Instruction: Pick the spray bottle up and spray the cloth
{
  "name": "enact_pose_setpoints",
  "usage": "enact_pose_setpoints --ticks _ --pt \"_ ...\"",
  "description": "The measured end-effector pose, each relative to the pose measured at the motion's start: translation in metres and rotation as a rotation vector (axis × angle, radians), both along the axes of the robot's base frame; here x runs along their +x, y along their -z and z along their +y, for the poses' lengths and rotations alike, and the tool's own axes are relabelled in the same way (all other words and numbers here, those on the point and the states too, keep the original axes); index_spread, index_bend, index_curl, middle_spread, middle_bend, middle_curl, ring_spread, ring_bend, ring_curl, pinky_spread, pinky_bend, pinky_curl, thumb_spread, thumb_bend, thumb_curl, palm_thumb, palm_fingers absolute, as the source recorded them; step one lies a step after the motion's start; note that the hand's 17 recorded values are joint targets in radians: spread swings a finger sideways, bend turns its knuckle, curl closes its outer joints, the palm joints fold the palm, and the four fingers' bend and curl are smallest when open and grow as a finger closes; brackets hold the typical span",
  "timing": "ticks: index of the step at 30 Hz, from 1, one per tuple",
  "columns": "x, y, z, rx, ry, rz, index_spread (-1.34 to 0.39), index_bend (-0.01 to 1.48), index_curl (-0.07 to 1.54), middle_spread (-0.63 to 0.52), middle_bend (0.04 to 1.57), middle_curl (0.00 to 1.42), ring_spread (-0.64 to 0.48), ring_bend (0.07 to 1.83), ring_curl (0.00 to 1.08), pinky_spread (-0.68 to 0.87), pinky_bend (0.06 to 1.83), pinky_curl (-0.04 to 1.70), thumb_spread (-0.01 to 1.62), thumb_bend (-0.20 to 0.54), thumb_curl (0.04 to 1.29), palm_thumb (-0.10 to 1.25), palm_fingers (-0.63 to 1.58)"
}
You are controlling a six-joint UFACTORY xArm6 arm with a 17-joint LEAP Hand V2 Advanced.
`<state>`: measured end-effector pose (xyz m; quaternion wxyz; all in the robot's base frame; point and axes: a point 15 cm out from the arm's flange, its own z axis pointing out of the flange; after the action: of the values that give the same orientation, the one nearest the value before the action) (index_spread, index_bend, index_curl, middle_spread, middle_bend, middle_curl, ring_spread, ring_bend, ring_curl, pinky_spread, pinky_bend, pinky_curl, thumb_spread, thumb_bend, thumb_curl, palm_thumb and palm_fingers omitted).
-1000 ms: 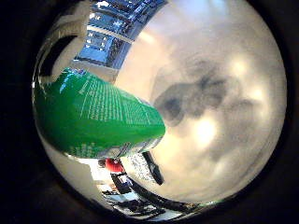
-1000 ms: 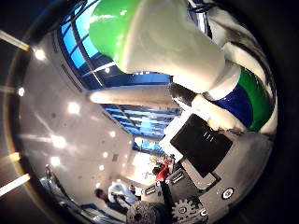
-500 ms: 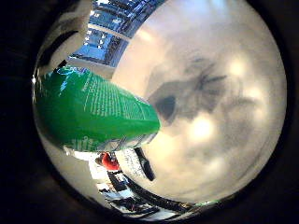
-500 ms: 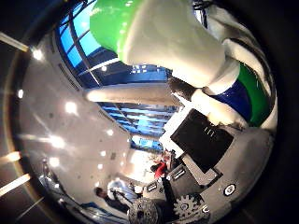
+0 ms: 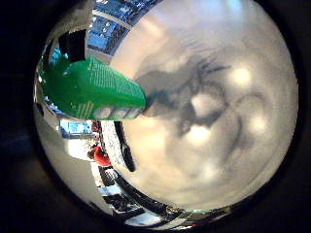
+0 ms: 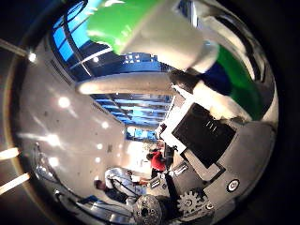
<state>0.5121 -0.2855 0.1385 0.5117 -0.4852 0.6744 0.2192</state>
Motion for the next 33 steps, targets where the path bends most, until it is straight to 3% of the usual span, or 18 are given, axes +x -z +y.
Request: enact_pose_setpoints --ticks 12,14,15,17,19,21,25,33 --pt "-0.002 -0.018 0.001 -0.011 -0.017 -0.015 -0.47 0.15 0.73 -0.21 0.77 0.78 -0.24 1.15 0.58 -0.49 0.89 0.76 0.97 -0.025 0.51 0.85 0.59" --pt "-0.003 -0.023 0.0 -0.015 -0.023 -0.019 -0.46 0.2 0.72 -0.19 0.75 0.77 -0.22 1.05 0.56 -0.38 0.79 0.77 1.0 -0.029 0.49 0.84 0.32" --pt "-0.004 -0.025 -0.001 -0.019 -0.023 -0.021 -0.43 0.2 0.68 -0.17 0.67 0.73 -0.2 0.96 0.53 -0.25 0.72 0.75 1.01 -0.029 0.48 0.82 0.17" --pt "-0.006 -0.031 -0.002 -0.024 -0.024 -0.026 -0.42 0.2 0.65 -0.15 0.6 0.69 -0.17 0.89 0.49 -0.13 0.69 0.73 1.01 -0.03 0.47 0.8 0.1" --pt "-0.008 -0.032 -0.002 -0.021 -0.03 -0.023 -0.36 0.18 0.57 -0.07 0.41 0.57 -0.07 0.64 0.38 0.15 0.61 0.63 1.01 -0.036 0.43 0.75 -0.05" --pt "-0.014 -0.029 0.001 -0.024 -0.051 -0.006 -0.33 0.16 0.51 -0.02 0.32 0.5 -0.01 0.53 0.33 0.27 0.54 0.57 0.99 -0.048 0.4 0.69 -0.09" --pt "-0.021 -0.023 0.002 -0.031 -0.07 0.022 -0.29 0.13 0.39 0.05 0.19 0.41 0.06 0.38 0.28 0.35 0.46 0.47 0.95 -0.039 0.34 0.58 -0.06" --pt "-0.015 -0.021 0.016 -0.022 -0.093 0.028 -0.29 0.13 0.28 0.07 0.18 0.33 0.09 0.32 0.26 0.36 0.44 0.4 0.92 -0.031 0.31 0.55 -0.06"
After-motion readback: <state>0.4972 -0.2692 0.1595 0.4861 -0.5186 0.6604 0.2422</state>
